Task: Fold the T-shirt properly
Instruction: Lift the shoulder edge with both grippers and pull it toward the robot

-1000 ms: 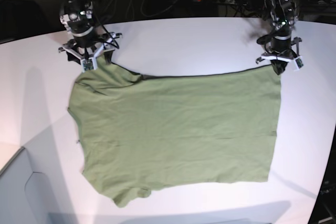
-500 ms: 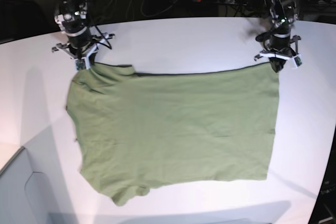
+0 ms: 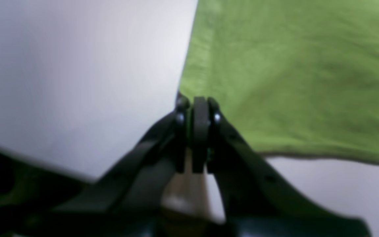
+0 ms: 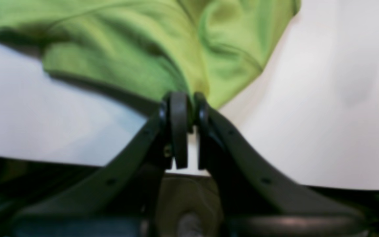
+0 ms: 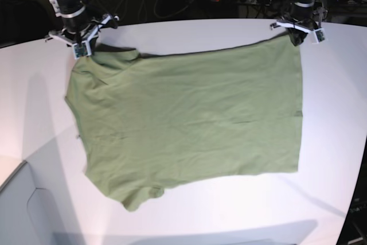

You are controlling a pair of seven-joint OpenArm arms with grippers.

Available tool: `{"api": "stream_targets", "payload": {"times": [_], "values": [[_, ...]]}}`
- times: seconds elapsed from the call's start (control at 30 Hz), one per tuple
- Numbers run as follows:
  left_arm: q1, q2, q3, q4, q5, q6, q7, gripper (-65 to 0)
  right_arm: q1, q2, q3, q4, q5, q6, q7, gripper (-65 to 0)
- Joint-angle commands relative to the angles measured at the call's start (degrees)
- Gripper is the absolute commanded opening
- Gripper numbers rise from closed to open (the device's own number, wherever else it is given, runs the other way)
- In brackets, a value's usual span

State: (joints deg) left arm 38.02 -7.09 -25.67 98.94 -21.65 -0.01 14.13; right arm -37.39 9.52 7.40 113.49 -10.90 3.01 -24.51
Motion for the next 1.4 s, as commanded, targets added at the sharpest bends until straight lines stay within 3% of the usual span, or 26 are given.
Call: {"api": "stream_targets", "payload": {"times": [0.0, 0.63, 1.03, 1.2, 1.37], "values": [[1.32, -0.51, -0.39, 1.94, -0.28, 0.14, -1.69, -65.0, -1.08, 0.20, 0.12, 1.10, 0.21, 0.20, 1.00, -64.9], [4.49, -0.51, -5.58, 4.58, -0.28, 0.05, -1.34, -65.0, -7.93, 0.72, 0.12, 1.36, 0.13, 0.20, 4.34, -64.9], [-2.90, -0.42, -5.49, 3.88, 0.24, 0.14, -1.08, -65.0, 2.70, 0.64, -0.23, 1.01, 0.21, 0.20, 3.81, -64.9], [-6.94, -0.42, -5.93, 3.88, 0.24, 0.14, 4.81, -65.0, 6.84, 0.55, -0.23, 0.75, 0.21, 0.20, 3.72, -64.9], [-11.08, -0.42, -5.58, 3.88, 0.24, 0.14, 6.92, -65.0, 12.20, 0.55, -0.23, -5.23, 0.21, 0.20, 3.72, -64.9]]}}
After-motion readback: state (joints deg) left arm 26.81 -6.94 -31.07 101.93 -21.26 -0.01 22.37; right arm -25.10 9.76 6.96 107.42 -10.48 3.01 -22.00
